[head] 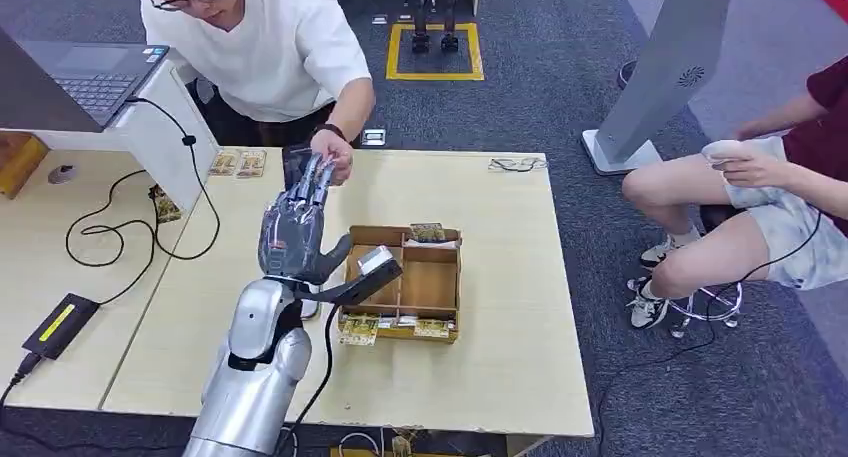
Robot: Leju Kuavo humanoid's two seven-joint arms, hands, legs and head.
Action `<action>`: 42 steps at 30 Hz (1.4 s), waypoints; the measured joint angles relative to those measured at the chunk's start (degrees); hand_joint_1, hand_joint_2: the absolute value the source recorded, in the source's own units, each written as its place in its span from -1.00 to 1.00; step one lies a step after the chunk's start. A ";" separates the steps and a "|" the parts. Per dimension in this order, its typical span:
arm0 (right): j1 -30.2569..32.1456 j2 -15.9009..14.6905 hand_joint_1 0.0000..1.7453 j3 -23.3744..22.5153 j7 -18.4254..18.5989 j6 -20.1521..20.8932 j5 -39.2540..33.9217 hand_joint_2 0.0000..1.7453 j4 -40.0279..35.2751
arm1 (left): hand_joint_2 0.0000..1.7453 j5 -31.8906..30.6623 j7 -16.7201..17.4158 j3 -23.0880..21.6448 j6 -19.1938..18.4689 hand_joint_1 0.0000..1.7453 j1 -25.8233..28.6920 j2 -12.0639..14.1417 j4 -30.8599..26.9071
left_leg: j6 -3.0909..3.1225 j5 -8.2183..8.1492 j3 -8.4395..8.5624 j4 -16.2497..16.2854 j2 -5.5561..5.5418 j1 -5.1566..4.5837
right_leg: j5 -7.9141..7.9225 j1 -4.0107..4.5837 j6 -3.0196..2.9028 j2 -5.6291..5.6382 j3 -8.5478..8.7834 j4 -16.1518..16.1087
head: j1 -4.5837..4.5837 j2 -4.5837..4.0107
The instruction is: Pass the card to the sensor for recognition and then transmit it.
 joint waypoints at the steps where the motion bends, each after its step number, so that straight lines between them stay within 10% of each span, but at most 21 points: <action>1: 0.00 0.07 -1.00 0.00 0.00 0.00 0.00 1.00 -0.02 | 1.00 0.00 0.09 0.00 0.00 -1.00 0.01 0.04 0.00 | 0.00 0.00 0.00 0.00 0.00 0.00 | 0.00 0.00 0.00 0.00 0.00 0.00 | 0.00 0.00; 7: -0.01 0.11 -1.00 0.00 0.04 -0.09 0.00 1.00 -0.02 | 1.00 1.49 0.08 -0.02 0.28 -1.00 0.31 0.09 -0.02 | 0.00 0.00 -0.01 0.00 -0.01 0.00 | 0.00 0.00 0.00 0.00 0.00 0.00 | 0.00 0.00; 24: 0.53 2.27 -1.00 -0.57 1.16 0.59 -0.13 1.00 -4.75 | 1.00 17.95 -14.45 -4.00 3.78 -1.00 9.98 1.22 -11.00 | 0.00 0.00 -0.07 0.00 -0.01 0.00 | -0.01 0.00 0.00 -0.02 -0.05 0.00 | 0.02 0.00; 42: 1.48 4.79 -1.00 -1.27 2.21 3.01 0.00 1.00 -11.41 | 1.00 18.56 -19.74 -10.36 5.46 -1.00 16.64 3.19 -20.76 | 0.00 -0.01 -0.11 0.00 -0.01 0.00 | -0.01 0.00 0.01 -0.02 -0.09 0.00 | 0.02 0.00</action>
